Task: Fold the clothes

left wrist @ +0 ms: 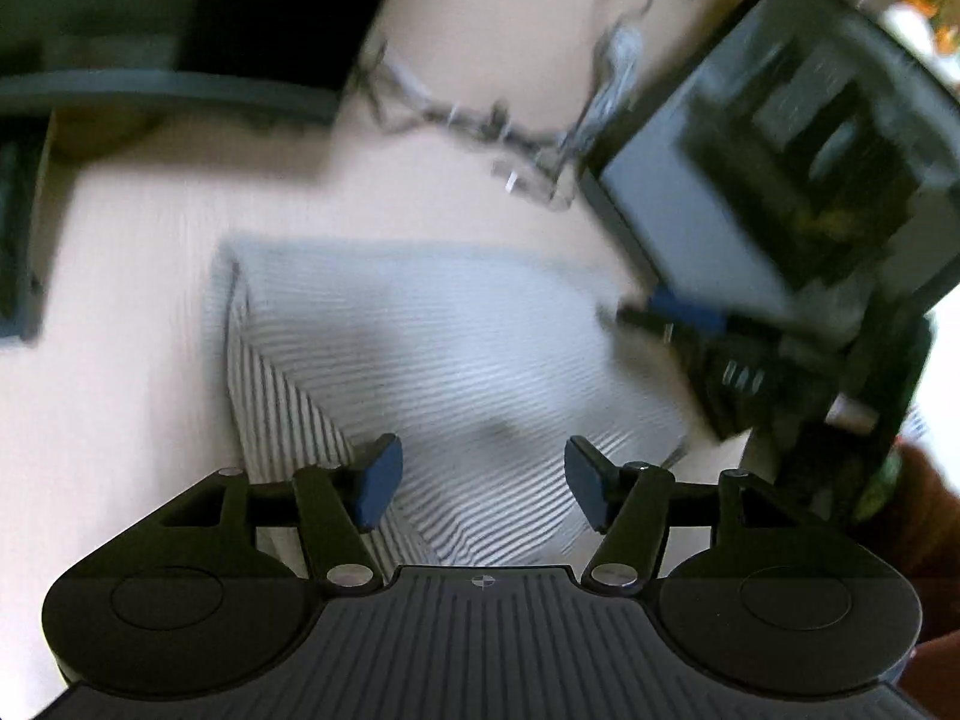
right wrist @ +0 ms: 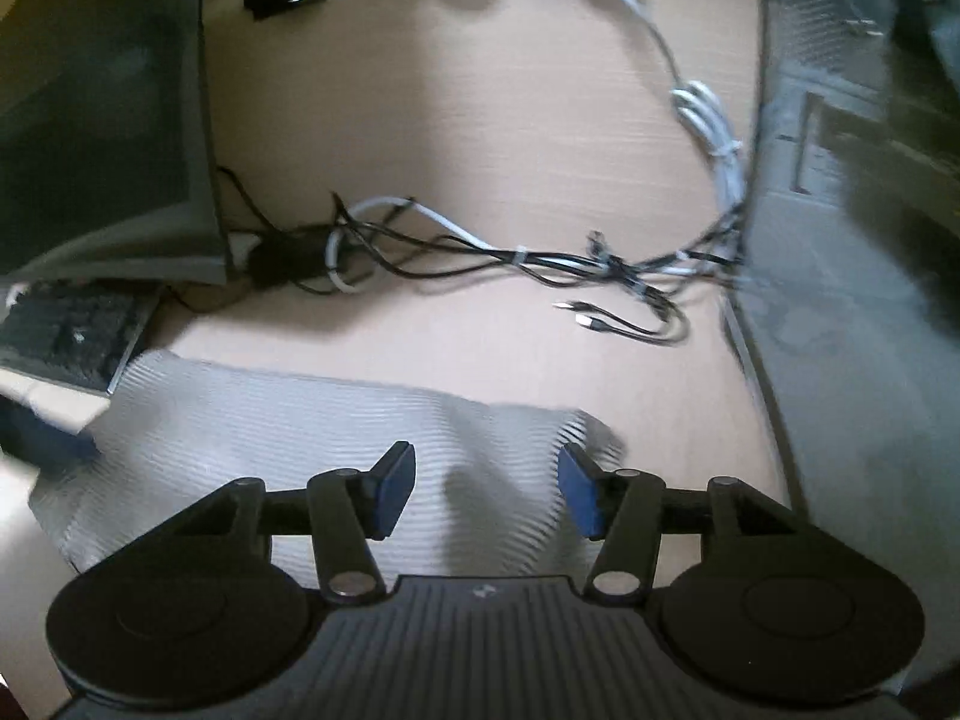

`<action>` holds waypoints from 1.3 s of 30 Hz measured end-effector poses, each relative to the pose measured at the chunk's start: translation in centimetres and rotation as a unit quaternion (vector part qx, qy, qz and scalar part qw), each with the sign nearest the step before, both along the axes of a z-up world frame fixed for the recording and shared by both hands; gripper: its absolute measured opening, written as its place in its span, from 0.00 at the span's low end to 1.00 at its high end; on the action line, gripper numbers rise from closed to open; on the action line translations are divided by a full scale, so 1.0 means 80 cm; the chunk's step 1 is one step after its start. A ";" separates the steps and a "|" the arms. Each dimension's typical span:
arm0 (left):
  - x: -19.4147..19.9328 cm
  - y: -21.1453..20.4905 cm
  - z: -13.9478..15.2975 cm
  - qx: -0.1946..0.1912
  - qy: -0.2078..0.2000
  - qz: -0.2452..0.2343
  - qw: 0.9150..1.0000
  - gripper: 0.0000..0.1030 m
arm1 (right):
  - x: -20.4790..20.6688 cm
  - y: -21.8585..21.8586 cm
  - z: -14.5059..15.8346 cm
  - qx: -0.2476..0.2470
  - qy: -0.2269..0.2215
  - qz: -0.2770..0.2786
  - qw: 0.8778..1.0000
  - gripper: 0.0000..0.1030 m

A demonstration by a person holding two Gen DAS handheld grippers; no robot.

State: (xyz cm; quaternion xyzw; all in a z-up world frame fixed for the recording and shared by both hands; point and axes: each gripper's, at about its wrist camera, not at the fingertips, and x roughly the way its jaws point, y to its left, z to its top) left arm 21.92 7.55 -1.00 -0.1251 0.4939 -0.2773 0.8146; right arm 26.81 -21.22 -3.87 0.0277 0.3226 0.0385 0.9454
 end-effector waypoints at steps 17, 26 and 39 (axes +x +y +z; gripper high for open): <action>0.092 -0.032 -0.022 0.032 -0.049 0.048 0.997 0.84 | -0.020 0.048 -0.060 0.012 0.069 0.058 0.996 0.81; 0.083 -0.048 -0.001 0.050 -0.050 0.050 0.996 0.90 | -0.058 0.016 0.024 0.024 0.017 0.026 0.999 0.90; 0.053 -0.099 -0.021 0.027 -0.004 0.027 0.999 0.58 | 0.035 -0.024 -0.042 -0.045 0.058 0.014 0.997 0.37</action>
